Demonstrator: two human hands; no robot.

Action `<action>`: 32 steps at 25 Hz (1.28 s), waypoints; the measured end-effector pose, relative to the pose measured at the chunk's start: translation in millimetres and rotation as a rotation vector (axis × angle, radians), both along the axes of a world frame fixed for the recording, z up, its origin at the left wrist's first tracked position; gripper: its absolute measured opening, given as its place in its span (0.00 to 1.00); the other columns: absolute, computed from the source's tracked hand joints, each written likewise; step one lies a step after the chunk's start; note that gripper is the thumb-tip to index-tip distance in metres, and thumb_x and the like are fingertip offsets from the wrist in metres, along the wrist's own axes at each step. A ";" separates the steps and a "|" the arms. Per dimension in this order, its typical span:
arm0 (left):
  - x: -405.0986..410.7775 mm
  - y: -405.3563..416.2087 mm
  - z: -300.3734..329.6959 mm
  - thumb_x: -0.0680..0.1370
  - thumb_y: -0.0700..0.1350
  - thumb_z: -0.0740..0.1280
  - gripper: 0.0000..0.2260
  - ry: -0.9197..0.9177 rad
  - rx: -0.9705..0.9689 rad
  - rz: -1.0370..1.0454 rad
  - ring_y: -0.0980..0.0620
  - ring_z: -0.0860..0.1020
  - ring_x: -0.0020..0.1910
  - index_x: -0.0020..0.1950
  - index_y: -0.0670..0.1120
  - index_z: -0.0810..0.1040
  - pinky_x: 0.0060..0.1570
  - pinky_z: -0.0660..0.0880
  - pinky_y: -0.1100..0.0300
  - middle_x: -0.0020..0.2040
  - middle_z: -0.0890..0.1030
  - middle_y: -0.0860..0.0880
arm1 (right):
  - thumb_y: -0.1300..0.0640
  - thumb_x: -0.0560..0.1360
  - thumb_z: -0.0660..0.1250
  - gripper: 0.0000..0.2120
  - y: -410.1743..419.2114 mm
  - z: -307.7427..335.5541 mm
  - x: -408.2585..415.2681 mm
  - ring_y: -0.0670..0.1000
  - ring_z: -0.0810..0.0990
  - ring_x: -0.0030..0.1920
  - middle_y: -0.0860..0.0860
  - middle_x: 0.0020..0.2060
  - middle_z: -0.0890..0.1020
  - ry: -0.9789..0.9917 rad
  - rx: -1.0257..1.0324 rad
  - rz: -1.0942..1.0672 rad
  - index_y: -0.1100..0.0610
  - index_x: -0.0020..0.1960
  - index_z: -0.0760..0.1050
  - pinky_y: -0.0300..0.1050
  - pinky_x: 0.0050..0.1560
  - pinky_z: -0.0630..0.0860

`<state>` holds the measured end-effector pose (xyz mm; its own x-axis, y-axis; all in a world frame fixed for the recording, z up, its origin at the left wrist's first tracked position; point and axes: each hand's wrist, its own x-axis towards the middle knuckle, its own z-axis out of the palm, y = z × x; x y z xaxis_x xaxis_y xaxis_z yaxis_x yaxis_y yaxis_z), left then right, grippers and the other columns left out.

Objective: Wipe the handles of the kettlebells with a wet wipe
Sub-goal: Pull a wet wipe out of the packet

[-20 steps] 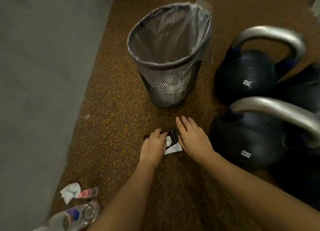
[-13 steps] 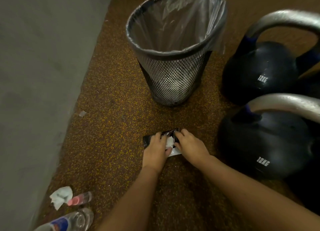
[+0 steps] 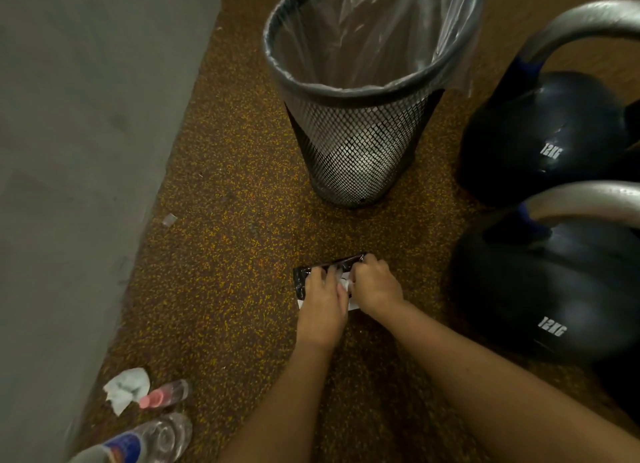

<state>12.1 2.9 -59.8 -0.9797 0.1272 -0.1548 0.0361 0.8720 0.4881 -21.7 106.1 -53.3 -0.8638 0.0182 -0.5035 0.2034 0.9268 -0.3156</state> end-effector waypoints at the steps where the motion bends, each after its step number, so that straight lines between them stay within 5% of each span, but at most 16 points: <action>1: 0.8 -0.1 0.4 0.80 0.43 0.56 0.16 -0.012 0.003 -0.007 0.47 0.72 0.55 0.67 0.42 0.69 0.53 0.74 0.54 0.58 0.69 0.44 | 0.56 0.78 0.59 0.14 -0.2 1.0 -0.4 0.55 0.68 0.63 0.54 0.63 0.70 0.010 0.013 0.008 0.56 0.62 0.73 0.49 0.61 0.72; 12: 3.3 -0.4 -5.4 0.79 0.41 0.56 0.25 -0.109 -0.144 -0.078 0.50 0.63 0.68 0.75 0.45 0.54 0.57 0.71 0.59 0.69 0.59 0.48 | 0.62 0.76 0.59 0.08 27.8 28.0 -14.1 0.56 0.77 0.49 0.55 0.49 0.78 0.053 -0.160 -0.228 0.55 0.49 0.76 0.47 0.45 0.76; 20: 4.9 7.9 -10.6 0.79 0.39 0.56 0.25 -0.129 -0.221 -0.136 0.47 0.57 0.72 0.75 0.43 0.54 0.64 0.67 0.57 0.72 0.54 0.45 | 0.62 0.77 0.60 0.06 65.2 62.0 -27.7 0.51 0.78 0.45 0.53 0.49 0.76 0.173 -0.230 -0.355 0.53 0.47 0.74 0.43 0.40 0.77; 23: -3.8 13.9 0.6 0.78 0.40 0.57 0.20 -0.001 -0.242 -0.133 0.47 0.63 0.67 0.71 0.42 0.63 0.64 0.67 0.55 0.69 0.62 0.45 | 0.62 0.77 0.60 0.08 76.4 86.4 -38.5 0.49 0.76 0.45 0.51 0.46 0.77 0.145 -0.300 -0.235 0.54 0.48 0.77 0.38 0.35 0.71; 25: -15.2 23.3 18.2 0.78 0.41 0.57 0.18 0.109 -0.093 0.014 0.47 0.68 0.62 0.68 0.42 0.68 0.58 0.71 0.52 0.64 0.68 0.45 | 0.63 0.77 0.60 0.10 78.1 103.9 -41.2 0.48 0.75 0.44 0.51 0.44 0.79 0.121 -0.375 -0.165 0.52 0.47 0.78 0.36 0.35 0.69; 28: -40.4 35.6 59.7 0.80 0.46 0.57 0.14 -0.014 0.483 0.323 0.49 0.74 0.51 0.60 0.42 0.76 0.51 0.71 0.54 0.53 0.76 0.43 | 0.64 0.76 0.60 0.11 82.1 129.0 -45.4 0.47 0.75 0.39 0.50 0.39 0.79 0.113 -0.484 -0.121 0.52 0.47 0.78 0.36 0.35 0.69; 32: -54.4 49.2 107.8 0.79 0.48 0.61 0.12 -0.045 0.710 0.207 0.47 0.78 0.37 0.47 0.41 0.78 0.35 0.73 0.55 0.39 0.79 0.42 | 0.62 0.77 0.60 0.08 84.9 162.4 -53.4 0.50 0.75 0.37 0.55 0.39 0.78 0.163 -0.765 -0.390 0.56 0.53 0.75 0.42 0.35 0.71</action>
<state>-42.3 52.1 48.0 -0.9892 0.0249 -0.1447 -0.1283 0.3328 0.9342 -75.1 191.0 109.1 -0.9288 0.0350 -0.3689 0.3599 0.3220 -0.8757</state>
